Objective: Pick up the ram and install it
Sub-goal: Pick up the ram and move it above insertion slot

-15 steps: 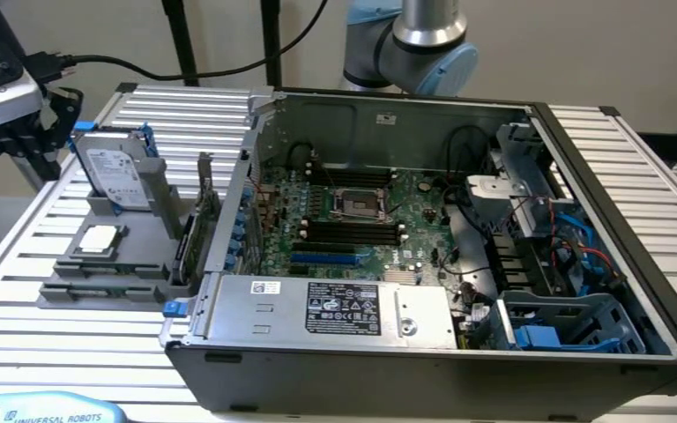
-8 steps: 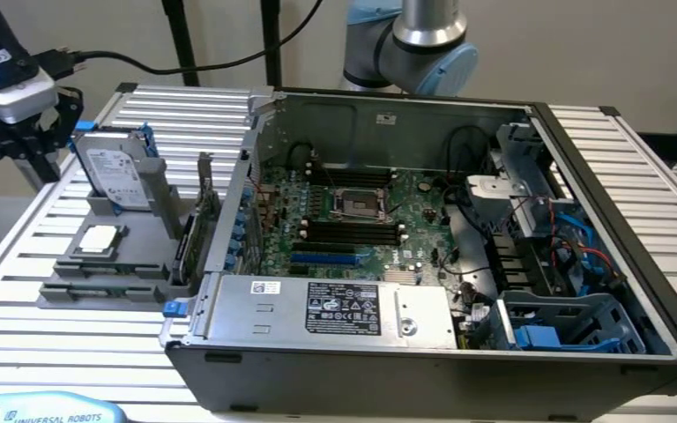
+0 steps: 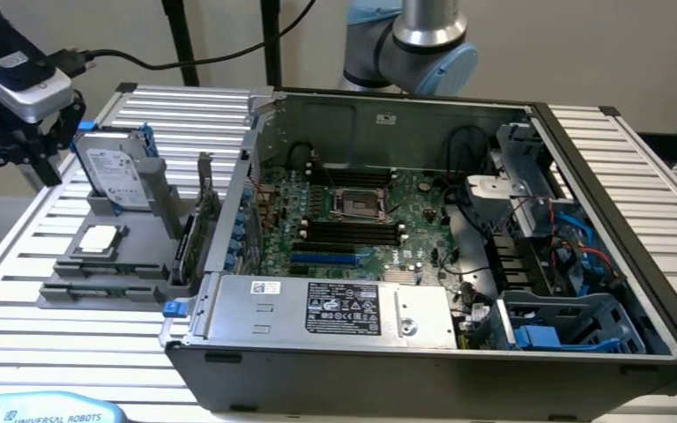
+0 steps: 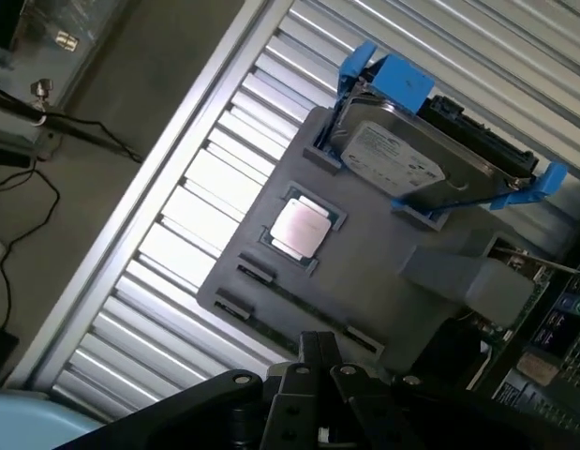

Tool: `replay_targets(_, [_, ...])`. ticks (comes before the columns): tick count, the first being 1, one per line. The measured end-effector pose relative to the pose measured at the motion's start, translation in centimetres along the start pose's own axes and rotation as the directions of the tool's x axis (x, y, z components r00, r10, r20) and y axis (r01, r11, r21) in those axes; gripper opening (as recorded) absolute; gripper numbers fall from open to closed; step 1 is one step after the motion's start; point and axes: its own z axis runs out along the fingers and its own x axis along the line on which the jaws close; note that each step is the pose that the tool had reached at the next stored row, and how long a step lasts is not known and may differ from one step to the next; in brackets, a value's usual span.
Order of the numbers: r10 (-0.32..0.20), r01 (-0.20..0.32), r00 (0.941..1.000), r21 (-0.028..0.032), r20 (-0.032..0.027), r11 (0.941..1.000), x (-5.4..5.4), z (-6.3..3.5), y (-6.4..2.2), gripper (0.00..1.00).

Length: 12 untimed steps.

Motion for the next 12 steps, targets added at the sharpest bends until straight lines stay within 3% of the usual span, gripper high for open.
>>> replay_targets(6, [-0.108, 0.108, 0.9941, -0.0019, -0.0051, 0.9941, 0.01, 0.43, -0.02, 0.11])
replay_targets(12, [-0.216, 0.216, 0.9764, -0.0045, -0.0101, 0.9765, 0.02, 0.87, -0.04, 0.11])
